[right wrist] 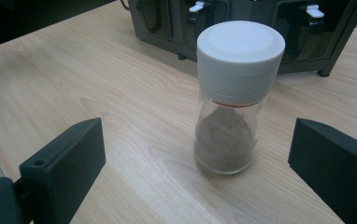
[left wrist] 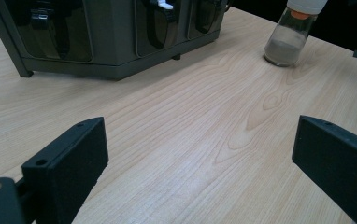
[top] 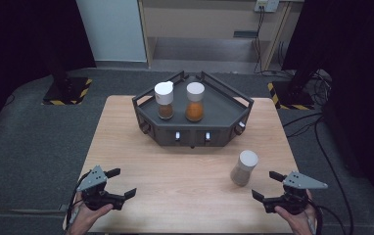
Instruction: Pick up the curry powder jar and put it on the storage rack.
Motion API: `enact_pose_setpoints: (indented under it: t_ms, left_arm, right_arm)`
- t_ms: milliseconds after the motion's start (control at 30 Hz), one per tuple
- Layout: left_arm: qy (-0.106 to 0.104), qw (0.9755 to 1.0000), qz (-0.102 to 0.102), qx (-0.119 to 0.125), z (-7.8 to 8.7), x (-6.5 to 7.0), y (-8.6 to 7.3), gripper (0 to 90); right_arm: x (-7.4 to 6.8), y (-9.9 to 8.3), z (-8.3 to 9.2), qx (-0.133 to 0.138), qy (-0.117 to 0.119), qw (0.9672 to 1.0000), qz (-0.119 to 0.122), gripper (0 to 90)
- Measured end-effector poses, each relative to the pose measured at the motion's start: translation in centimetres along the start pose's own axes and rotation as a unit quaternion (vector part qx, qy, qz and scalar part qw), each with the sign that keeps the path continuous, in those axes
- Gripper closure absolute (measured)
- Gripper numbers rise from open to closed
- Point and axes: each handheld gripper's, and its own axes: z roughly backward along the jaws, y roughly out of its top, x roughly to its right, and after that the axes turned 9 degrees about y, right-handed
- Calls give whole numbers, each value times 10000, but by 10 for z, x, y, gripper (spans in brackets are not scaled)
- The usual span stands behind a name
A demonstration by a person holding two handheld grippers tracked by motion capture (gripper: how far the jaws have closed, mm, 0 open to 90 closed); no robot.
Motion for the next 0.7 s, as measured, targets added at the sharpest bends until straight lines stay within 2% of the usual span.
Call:
enact_pose_setpoints:
  t_ms: [700]
  left_arm:
    - [5,10000,12,6,0,0,0,29]
  right_arm:
    - [-1,0,1,57,-28,10000,-11,48]
